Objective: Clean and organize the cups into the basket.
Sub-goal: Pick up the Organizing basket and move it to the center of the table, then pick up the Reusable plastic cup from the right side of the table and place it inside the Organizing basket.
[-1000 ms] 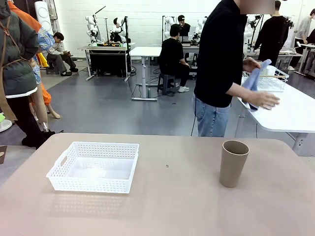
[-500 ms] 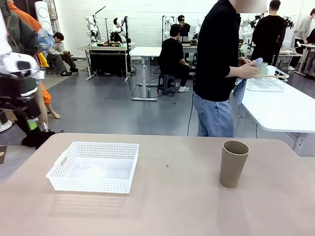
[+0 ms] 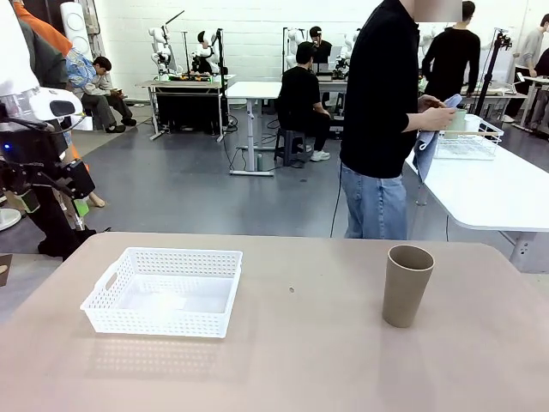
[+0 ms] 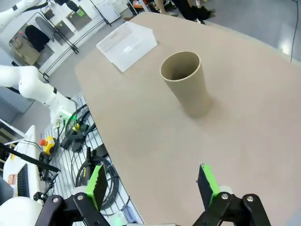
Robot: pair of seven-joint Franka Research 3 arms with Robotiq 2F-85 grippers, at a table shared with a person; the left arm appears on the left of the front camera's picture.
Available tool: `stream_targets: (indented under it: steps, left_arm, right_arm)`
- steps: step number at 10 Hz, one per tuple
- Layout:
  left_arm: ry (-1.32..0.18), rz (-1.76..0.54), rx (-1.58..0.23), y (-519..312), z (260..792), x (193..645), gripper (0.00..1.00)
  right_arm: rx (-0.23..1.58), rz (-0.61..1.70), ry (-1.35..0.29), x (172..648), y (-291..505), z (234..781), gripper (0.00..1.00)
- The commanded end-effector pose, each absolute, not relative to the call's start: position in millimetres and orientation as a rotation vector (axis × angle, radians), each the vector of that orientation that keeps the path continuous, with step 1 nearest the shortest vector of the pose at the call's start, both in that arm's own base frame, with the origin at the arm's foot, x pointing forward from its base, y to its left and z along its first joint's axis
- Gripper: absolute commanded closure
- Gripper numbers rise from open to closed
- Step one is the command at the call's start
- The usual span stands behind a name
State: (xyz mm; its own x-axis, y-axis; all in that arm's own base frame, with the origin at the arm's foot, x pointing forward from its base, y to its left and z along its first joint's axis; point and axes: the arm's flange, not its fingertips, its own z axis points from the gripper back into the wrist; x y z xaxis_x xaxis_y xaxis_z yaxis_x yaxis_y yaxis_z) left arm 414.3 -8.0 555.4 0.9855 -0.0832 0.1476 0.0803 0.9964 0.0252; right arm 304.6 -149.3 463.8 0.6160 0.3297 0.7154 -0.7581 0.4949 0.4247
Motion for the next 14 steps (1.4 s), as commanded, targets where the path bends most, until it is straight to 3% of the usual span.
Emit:
stream_targets:
  steps: [1,4,6,11,14]
  left_arm:
    - [-0.147,-0.069,-0.076,7.6,524.6,416.6,0.00]
    - [-0.033,-0.063,-0.106,-16.9,476.7,445.5,0.00]
    - [-0.023,-0.073,-0.104,-41.0,469.8,458.1,0.00]
    - [-0.026,-0.076,-0.059,-74.8,475.1,460.0,0.00]
    - [-0.032,-0.111,-0.082,-71.9,472.4,461.4,0.00]
  right_arm:
    - [0.610,0.847,-0.682,311.4,-136.2,457.1,0.00]
    - [0.416,1.118,-0.569,374.6,-89.3,415.7,0.00]
    - [0.419,1.069,-0.534,399.1,-81.2,395.2,0.00]
    - [0.500,1.080,-0.594,395.5,-70.4,382.5,0.00]
    - [0.435,1.095,-0.534,398.3,-77.1,383.6,0.00]
